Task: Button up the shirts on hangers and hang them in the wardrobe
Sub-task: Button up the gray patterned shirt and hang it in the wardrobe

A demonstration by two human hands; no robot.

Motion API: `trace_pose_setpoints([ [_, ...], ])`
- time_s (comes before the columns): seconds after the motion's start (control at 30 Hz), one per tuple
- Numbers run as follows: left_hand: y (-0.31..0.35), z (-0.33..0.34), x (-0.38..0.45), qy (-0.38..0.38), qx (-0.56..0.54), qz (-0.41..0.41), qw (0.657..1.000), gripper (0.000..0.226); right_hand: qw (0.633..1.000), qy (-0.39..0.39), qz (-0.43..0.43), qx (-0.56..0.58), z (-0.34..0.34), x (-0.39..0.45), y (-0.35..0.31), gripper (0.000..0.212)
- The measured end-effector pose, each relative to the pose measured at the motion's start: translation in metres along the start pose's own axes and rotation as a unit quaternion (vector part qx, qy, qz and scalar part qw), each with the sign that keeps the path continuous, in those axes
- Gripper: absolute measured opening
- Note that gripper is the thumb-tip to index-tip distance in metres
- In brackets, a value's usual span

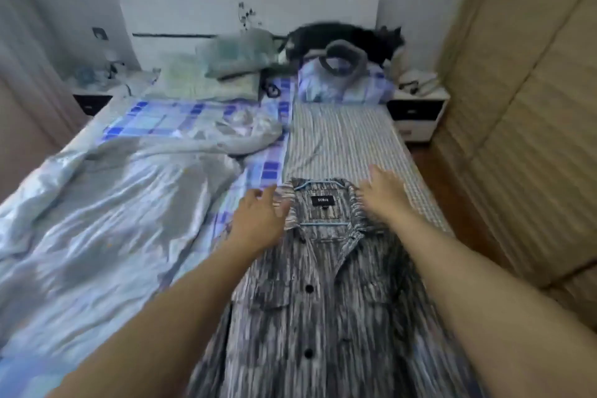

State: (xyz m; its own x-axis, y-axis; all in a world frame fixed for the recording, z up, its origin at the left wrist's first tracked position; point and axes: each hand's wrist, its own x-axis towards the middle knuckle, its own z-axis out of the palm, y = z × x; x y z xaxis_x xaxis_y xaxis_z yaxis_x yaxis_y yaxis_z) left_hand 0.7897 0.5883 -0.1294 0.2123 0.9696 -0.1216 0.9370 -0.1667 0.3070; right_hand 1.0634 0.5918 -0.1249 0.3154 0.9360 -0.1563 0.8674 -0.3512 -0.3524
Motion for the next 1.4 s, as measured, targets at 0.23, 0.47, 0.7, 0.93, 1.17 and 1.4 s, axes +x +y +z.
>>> trace_pose_setpoints([
  [0.23, -0.059, 0.265, -0.091, -0.283, 0.064, -0.044, 0.956, 0.067, 0.934, -0.336, -0.030, -0.116, 0.245, -0.049, 0.170, 0.067],
  [0.47, -0.060, 0.344, -0.088, -0.334, 0.120, -0.007, 0.935, 0.072, 0.931, -0.251, -0.136, -0.227, 0.303, -0.063, 0.214, 0.065],
  [0.7, -0.110, 0.331, -0.092, -0.326, 0.112, 0.076, 0.936, 0.073, 0.909, -0.252, -0.100, -0.317, 0.268, -0.078, 0.256, 0.070],
  [0.93, -0.134, 0.352, -0.095, -0.317, 0.091, 0.106, 0.938, 0.077, 0.962, -0.079, 0.060, -0.255, 0.260, -0.136, 0.230, 0.069],
  [1.17, -0.087, 0.347, -0.074, -0.173, 0.073, 0.058, 0.981, 0.054, 0.975, 0.023, 0.206, -0.084, 0.271, -0.129, 0.224, 0.066],
  [1.4, -0.085, 0.420, -0.036, 0.148, 0.032, 0.181, 0.972, 0.019, 0.980, 0.088, 0.096, -0.153, 0.336, -0.082, 0.266, 0.057],
])
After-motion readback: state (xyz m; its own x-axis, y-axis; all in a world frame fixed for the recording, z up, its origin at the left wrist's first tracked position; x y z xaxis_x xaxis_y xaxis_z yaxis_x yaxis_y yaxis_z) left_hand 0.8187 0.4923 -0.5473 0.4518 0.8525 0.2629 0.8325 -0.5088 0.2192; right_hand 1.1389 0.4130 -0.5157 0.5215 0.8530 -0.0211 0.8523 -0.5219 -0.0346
